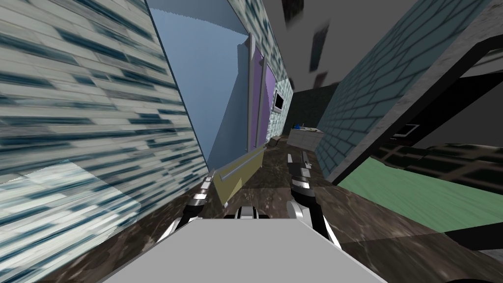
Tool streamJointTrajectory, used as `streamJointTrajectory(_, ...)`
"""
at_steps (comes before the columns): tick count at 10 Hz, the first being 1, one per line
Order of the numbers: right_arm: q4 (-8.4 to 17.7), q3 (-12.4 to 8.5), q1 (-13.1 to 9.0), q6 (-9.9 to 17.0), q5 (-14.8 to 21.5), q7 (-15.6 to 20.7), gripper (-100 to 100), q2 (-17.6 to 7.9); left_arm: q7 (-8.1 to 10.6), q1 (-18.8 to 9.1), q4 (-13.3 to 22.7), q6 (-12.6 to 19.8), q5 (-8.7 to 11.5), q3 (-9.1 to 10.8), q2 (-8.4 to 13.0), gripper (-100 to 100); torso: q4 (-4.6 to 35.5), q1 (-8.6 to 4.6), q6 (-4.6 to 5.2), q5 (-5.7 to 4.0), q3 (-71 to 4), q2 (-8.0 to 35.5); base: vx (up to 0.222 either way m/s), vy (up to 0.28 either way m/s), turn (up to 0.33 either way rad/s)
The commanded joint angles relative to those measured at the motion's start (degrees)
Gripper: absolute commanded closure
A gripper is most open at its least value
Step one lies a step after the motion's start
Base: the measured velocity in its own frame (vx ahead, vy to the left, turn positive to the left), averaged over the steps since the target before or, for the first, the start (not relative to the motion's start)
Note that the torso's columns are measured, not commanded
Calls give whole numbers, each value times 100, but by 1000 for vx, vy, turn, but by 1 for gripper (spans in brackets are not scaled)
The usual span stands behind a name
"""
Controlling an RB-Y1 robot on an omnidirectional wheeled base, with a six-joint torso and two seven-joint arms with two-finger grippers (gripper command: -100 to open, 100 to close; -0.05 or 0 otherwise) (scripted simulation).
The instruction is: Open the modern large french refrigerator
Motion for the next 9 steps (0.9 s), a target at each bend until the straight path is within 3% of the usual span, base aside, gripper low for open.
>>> streamJointTrajectory(1,0,0,0,0,0,0,0,0,0,-46,365,-73,0,21,3,-100,-1,-1,-1,-1,-2,-3,45,-1,6)
streamJointTrajectory(5,0,0,0,0,0,0,0,0,-3,-141,877,-172,-3,50,-24,-100,1,0,0,0,3,4,37,4,5)
streamJointTrajectory(9,0,0,0,0,0,0,0,0,-8,-282,1627,-319,-7,91,-105,-100,-2,-2,0,-1,-4,-5,52,0,9)
